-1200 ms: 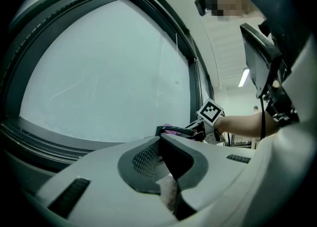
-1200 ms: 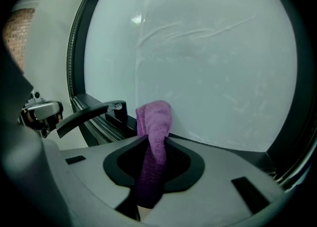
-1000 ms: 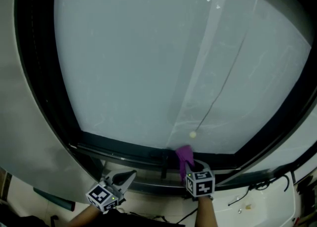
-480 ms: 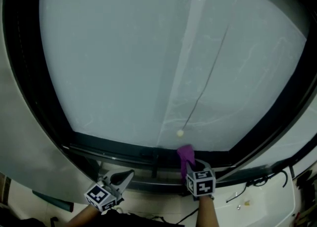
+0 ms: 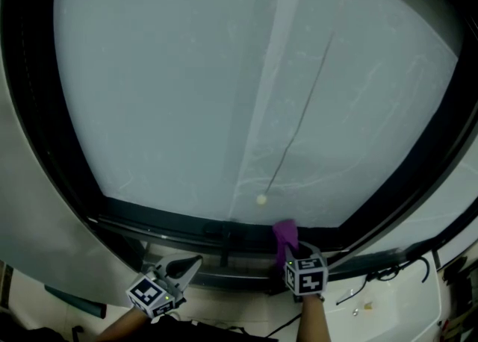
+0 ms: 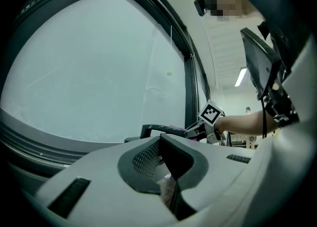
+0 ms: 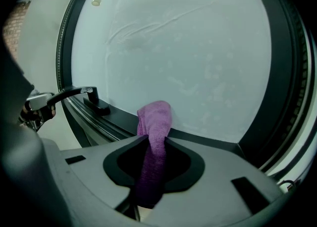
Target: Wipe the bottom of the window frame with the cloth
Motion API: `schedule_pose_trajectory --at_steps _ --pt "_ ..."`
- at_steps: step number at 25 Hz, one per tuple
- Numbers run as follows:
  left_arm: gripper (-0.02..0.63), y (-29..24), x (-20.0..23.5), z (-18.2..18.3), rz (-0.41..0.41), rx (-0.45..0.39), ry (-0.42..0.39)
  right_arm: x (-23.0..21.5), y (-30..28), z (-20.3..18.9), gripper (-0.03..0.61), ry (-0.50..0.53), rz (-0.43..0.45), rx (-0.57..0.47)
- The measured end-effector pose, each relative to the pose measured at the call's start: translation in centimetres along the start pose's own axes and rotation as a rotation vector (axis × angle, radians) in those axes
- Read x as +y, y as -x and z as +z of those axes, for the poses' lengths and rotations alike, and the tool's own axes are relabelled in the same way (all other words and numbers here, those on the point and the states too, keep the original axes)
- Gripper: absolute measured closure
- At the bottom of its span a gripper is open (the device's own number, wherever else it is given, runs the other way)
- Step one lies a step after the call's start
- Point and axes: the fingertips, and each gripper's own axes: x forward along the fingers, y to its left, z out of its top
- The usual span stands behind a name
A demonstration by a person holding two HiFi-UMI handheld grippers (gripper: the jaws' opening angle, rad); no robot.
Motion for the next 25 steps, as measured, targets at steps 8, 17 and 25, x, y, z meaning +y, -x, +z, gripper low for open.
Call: schedule_pose_trajectory --at_steps 8,17,25 --pt "0.609 -1.4 -1.5 1.3 -0.058 -0.055 -0.003 -1.7 0.3 -0.8 0.491 -0.007 -0.023 0.006" --pt "0.609 -3.3 -3.1 2.4 -0.118 -0.097 -0.027 -4.5 0.7 -1.9 0.491 -0.030 -0.058 0.021" --pt "0.609 -4.3 -3.4 3.0 -0.149 -0.094 -0.083 -6.5 0.9 -2.5 0.491 -0.058 -0.090 0.025"
